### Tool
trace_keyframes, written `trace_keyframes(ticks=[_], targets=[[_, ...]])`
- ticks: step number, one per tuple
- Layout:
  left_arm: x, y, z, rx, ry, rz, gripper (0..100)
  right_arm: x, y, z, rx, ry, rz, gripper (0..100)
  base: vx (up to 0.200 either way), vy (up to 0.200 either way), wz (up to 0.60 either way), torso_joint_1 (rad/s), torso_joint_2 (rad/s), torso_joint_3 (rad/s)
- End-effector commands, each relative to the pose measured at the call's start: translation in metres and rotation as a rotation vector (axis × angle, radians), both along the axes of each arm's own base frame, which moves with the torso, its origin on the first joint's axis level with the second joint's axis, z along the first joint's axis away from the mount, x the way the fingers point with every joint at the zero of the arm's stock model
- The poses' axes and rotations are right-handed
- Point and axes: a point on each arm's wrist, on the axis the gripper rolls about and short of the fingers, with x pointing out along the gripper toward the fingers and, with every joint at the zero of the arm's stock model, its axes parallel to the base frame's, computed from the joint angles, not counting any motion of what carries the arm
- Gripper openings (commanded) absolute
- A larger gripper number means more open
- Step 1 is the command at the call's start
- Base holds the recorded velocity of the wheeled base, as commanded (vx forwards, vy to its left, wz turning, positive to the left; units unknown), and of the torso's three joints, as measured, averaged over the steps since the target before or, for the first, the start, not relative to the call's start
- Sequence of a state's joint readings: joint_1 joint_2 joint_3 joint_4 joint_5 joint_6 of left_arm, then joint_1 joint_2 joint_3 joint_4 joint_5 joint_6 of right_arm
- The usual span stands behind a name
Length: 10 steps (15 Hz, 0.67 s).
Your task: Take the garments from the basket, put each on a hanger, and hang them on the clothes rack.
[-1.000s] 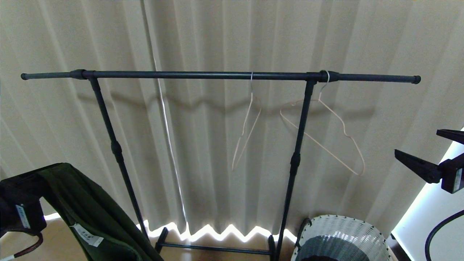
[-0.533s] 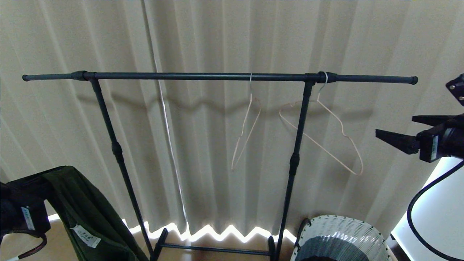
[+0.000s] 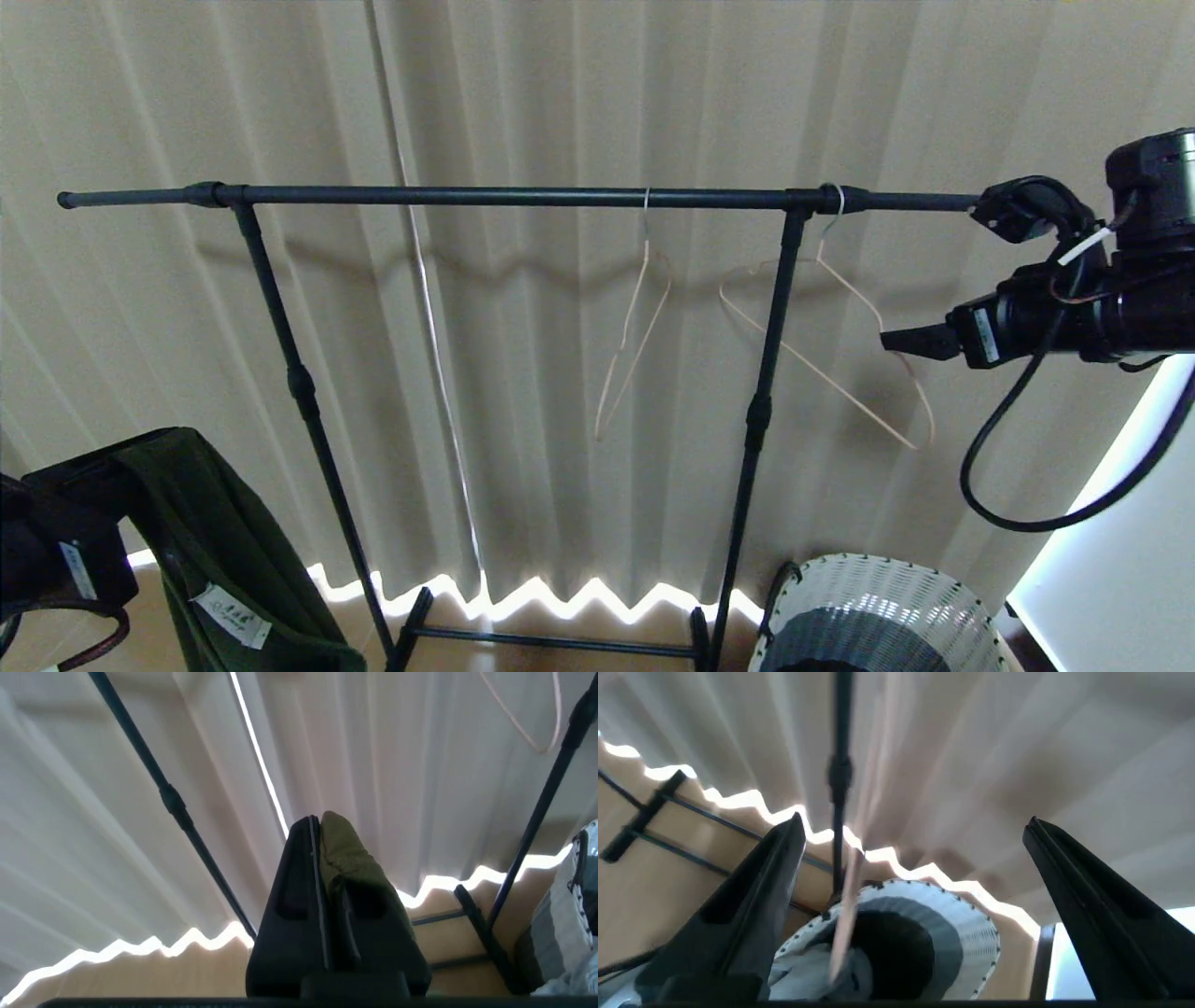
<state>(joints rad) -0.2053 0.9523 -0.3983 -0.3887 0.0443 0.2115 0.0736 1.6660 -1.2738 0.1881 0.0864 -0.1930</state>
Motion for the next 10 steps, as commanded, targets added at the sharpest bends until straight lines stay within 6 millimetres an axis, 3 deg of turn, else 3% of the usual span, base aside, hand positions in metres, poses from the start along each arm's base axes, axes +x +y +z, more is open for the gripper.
trace_keyframes(ticks=[1, 4, 10], targets=[[-0.001, 0.0, -0.005, 0.003, 0.012, -0.003, 0, 0.036, 0.004, -0.023, 0.026, 0.071, -0.029, 100, 0.0, 0.0, 0.0, 0.0, 0.0, 0.0], [-0.001, 0.0, -0.005, 0.003, 0.011, -0.003, 0, 0.046, 0.019, -0.025, 0.089, 0.086, -0.034, 100, 0.0, 0.0, 0.0, 0.0, 0.0, 0.0], [-0.003, 0.0, -0.006, 0.002, 0.009, -0.006, 0, 0.055, 0.031, -0.031, 0.096, 0.128, -0.048, 100, 0.0, 0.0, 0.0, 0.0, 0.0, 0.0]])
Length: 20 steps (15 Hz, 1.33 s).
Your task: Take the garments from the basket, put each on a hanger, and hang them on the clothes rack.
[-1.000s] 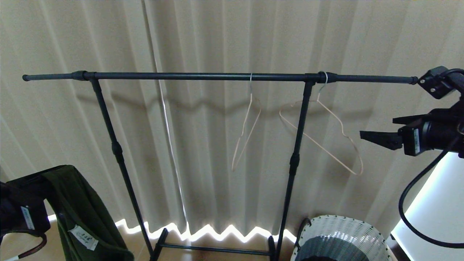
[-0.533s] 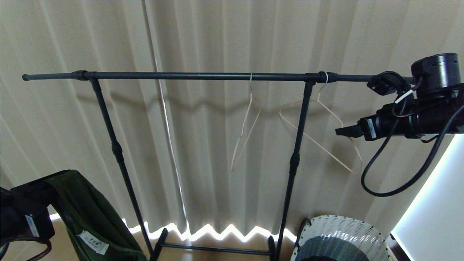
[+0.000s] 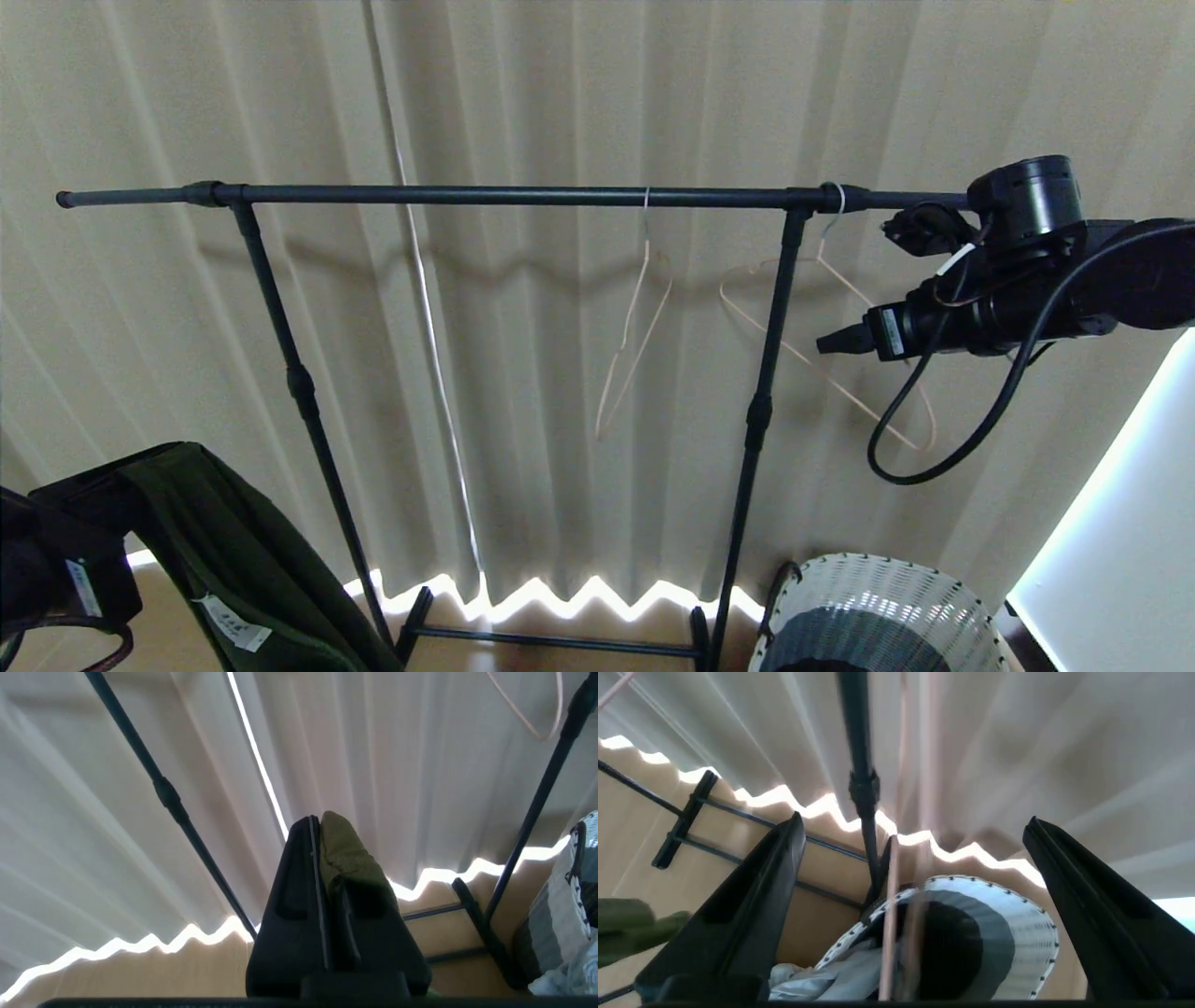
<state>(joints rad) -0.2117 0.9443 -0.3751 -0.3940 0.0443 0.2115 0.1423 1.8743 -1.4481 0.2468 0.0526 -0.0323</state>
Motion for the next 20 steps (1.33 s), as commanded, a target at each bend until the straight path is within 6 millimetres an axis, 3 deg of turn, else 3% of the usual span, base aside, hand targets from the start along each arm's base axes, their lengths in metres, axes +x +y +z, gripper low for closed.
trace_keyframes(ticks=[1, 11, 12, 20], targets=[[-0.001, 0.0, -0.001, 0.0, 0.0, 0.0, 0, 0.007, 0.003, -0.009, -0.013, 0.017, -0.008, 100, 0.0, 0.0, 0.0, 0.0, 0.0, 0.0], [-0.002, 0.0, 0.0, -0.001, -0.005, 0.0, 0, 0.012, 0.003, -0.003, -0.009, -0.011, -0.026, 100, 0.0, 0.0, 0.0, 0.0, 0.0, 0.0], [-0.002, 0.0, -0.001, 0.0, -0.002, 0.0, 0, 0.012, 0.002, -0.003, -0.009, -0.011, -0.028, 0, 0.0, 0.0, 0.0, 0.0, 0.0, 0.0], [-0.004, 0.001, -0.002, -0.001, -0.005, 0.0, 0, 0.006, 0.0, 0.005, 0.026, -0.022, -0.058, 0, 0.0, 0.0, 0.0, 0.0, 0.0, 0.0]])
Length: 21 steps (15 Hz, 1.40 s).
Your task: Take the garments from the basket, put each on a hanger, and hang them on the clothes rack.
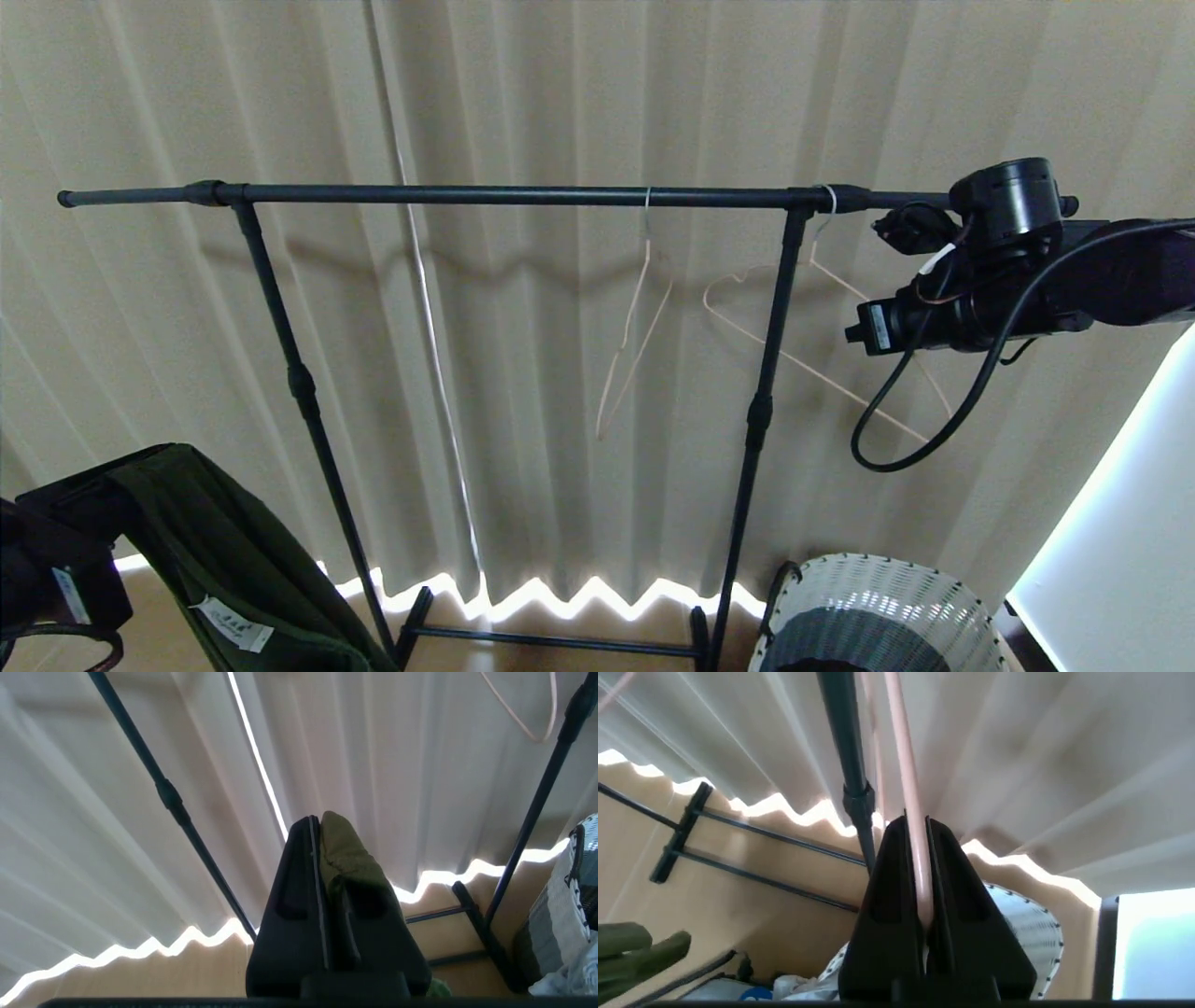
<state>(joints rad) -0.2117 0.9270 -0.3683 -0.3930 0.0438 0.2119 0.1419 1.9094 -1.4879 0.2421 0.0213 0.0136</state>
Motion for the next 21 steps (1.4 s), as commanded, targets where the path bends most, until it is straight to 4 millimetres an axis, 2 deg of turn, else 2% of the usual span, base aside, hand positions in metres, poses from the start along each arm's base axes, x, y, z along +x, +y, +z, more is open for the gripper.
trace_keyframes(ticks=[1, 5, 8, 12, 20, 21], targets=[[0.0, 0.0, -0.002, 0.001, 0.004, 0.001, 0, -0.008, -0.001, 0.011, 0.031, -0.03, -0.02, 0, 0.0, 0.0, 0.0, 0.0, 0.0, 0.0], [0.0, 0.0, -0.001, 0.001, 0.003, 0.002, 0, -0.022, -0.011, 0.034, 0.065, -0.092, -0.057, 0, 0.0, 0.0, 0.0, 0.0, 0.0, 0.0], [0.0, 0.0, -0.002, 0.005, 0.008, 0.002, 0, -0.03, -0.017, 0.037, 0.068, -0.132, -0.074, 0, 0.0, 0.0, 0.0, 0.0, 0.0, 0.0], [0.0, 0.0, -0.006, 0.009, 0.022, 0.0, 0, -0.06, -0.023, 0.04, 0.067, -0.176, -0.083, 0, 0.0, 0.0, 0.0, 0.0, 0.0, 0.0], [-0.003, 0.002, -0.016, 0.015, 0.053, 0.012, 0, -0.151, -0.041, 0.014, -0.007, -0.118, -0.175, 0, 0.0, 0.0, 0.0, 0.0, 0.0, 0.0], [-0.003, 0.002, -0.016, 0.01, 0.051, 0.013, 0, -0.161, -0.044, 0.01, -0.009, -0.111, -0.182, 0, -0.2, 0.0, 0.0, -0.007, 0.0, 0.002]])
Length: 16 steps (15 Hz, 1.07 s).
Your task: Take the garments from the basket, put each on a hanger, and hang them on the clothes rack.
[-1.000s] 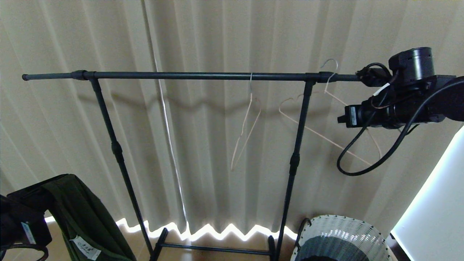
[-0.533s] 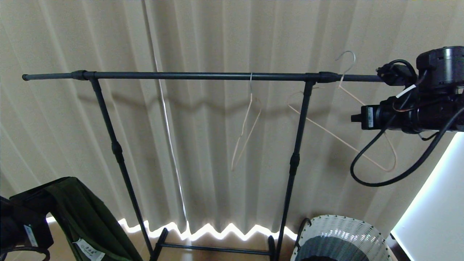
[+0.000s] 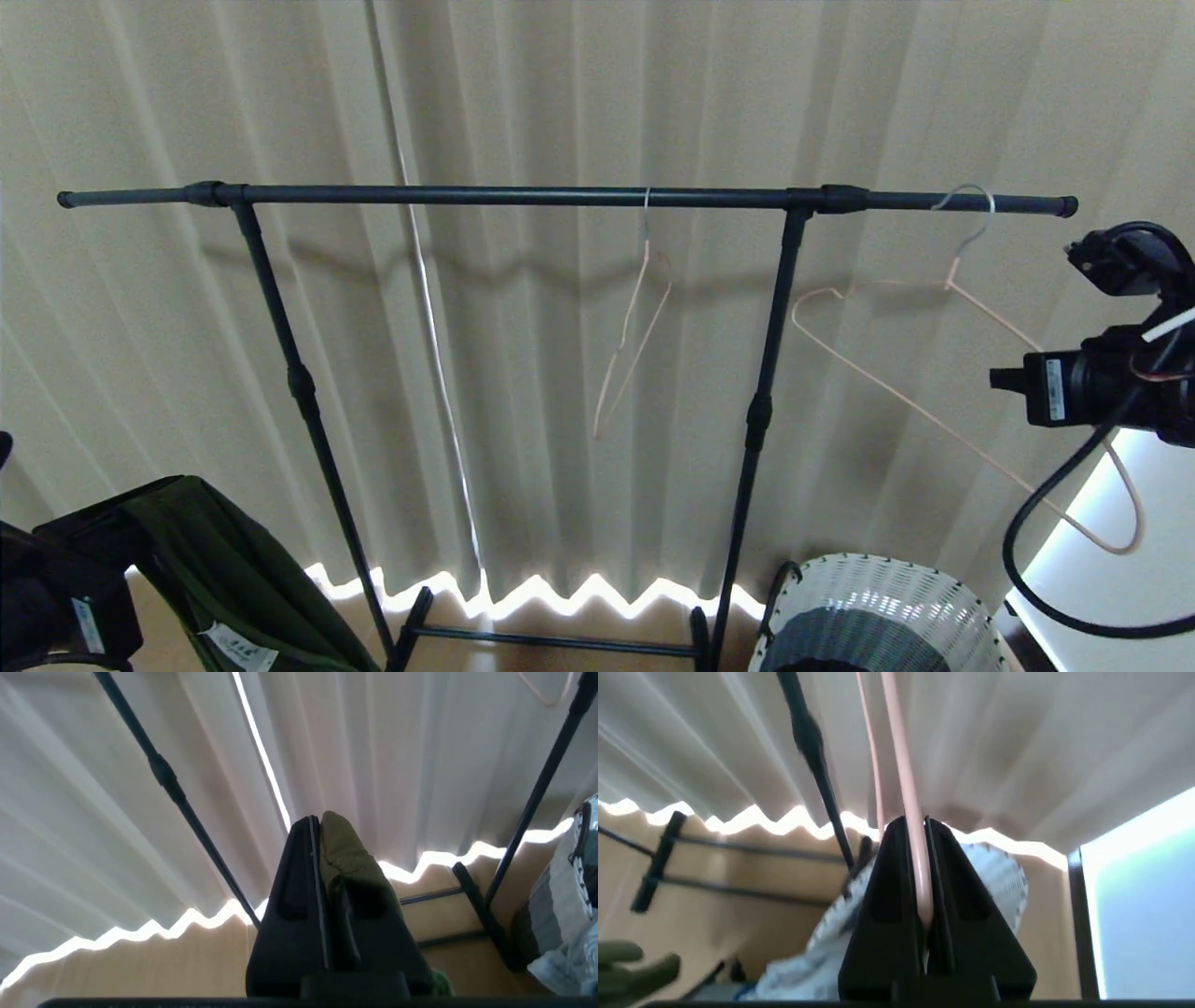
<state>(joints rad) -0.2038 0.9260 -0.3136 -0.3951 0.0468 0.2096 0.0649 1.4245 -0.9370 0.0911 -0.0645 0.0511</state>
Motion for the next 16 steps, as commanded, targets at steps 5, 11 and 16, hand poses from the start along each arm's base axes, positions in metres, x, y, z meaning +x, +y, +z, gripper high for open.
trace_keyframes(ticks=[5, 11, 16], targets=[[-0.001, 0.0, -0.001, 0.005, -0.002, 0.001, 0, -0.053, -0.011, -0.011, -0.048, -0.006, -0.014, 0, -0.2, 0.0, 0.0, 0.004, 0.0, 0.005], [-0.002, 0.0, -0.005, 0.003, 0.005, -0.004, 0, -0.062, -0.011, -0.017, -0.042, 0.001, -0.009, 0, -0.133, 0.0, 0.0, 0.003, 0.0, 0.0], [-0.001, 0.0, -0.003, -0.001, -0.001, -0.002, 0, -0.063, -0.01, -0.018, -0.039, 0.004, 0.001, 0, 0.0, 0.04, 0.0, 0.0, 0.0, 0.0]])
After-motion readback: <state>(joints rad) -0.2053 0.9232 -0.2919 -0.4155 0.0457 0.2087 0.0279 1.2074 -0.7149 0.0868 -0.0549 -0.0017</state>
